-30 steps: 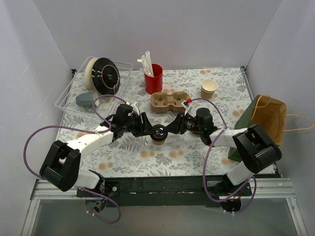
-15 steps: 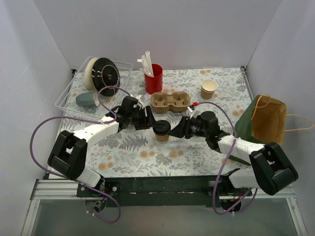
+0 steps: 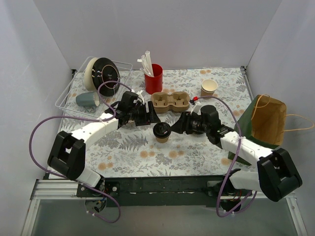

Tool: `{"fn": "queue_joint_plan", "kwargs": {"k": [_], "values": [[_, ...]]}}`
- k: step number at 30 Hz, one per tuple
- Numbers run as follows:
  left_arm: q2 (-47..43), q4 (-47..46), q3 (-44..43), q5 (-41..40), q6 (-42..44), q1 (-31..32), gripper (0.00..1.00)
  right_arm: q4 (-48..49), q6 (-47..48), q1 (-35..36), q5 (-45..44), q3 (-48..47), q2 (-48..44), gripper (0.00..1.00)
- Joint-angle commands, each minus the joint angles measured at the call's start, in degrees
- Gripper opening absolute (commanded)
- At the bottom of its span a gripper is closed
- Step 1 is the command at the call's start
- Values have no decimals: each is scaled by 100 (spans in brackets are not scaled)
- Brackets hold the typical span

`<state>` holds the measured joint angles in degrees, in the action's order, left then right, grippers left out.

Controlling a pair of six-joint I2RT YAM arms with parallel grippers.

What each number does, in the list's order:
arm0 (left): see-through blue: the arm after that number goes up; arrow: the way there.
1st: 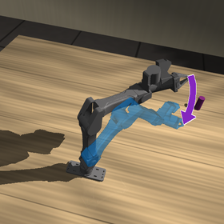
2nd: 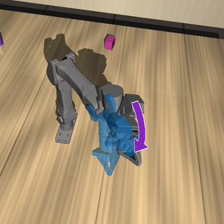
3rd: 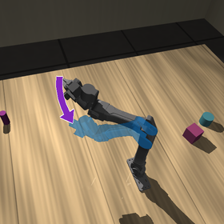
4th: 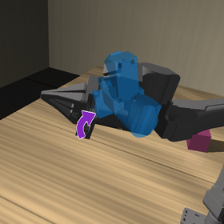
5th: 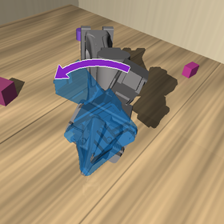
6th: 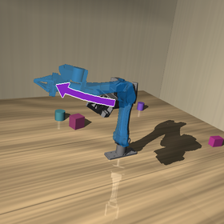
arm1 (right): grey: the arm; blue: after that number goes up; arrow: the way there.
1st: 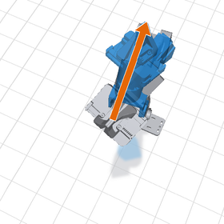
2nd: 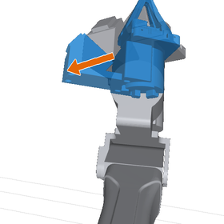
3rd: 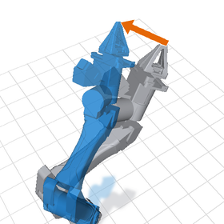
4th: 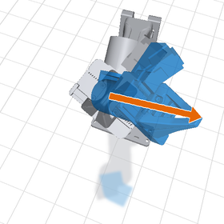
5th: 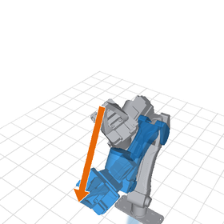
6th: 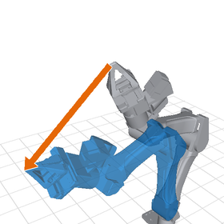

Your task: Pack the takeout coffee

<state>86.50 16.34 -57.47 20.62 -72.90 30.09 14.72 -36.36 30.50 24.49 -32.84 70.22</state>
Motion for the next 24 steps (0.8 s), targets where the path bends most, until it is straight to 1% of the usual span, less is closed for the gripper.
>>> {"fn": "queue_joint_plan", "kwargs": {"k": [1, 5, 7, 9, 13, 17, 24], "values": [[-633, 53, 166, 30, -109, -12, 68, -539, 567, 17, 117, -714, 254, 63], [-810, 1, 447, 144, -198, -3, 69, -629, 595, 8, 337, -829, 467, 64], [-810, -87, 631, 126, -198, 24, 69, -314, 315, 8, 424, -637, 476, 64], [-775, -174, 789, 100, -172, 32, 68, -233, 86, 17, 390, -522, 441, 64], [-643, -342, 896, 47, -101, 32, 68, -84, -274, 17, 135, -137, 256, 64], [-555, -403, 904, 47, -127, 76, 68, 469, -679, 17, 117, 207, 28, 64], [-669, -553, 1089, 3, -417, 260, 66, 856, -794, 17, 258, 234, 150, 64]]}}
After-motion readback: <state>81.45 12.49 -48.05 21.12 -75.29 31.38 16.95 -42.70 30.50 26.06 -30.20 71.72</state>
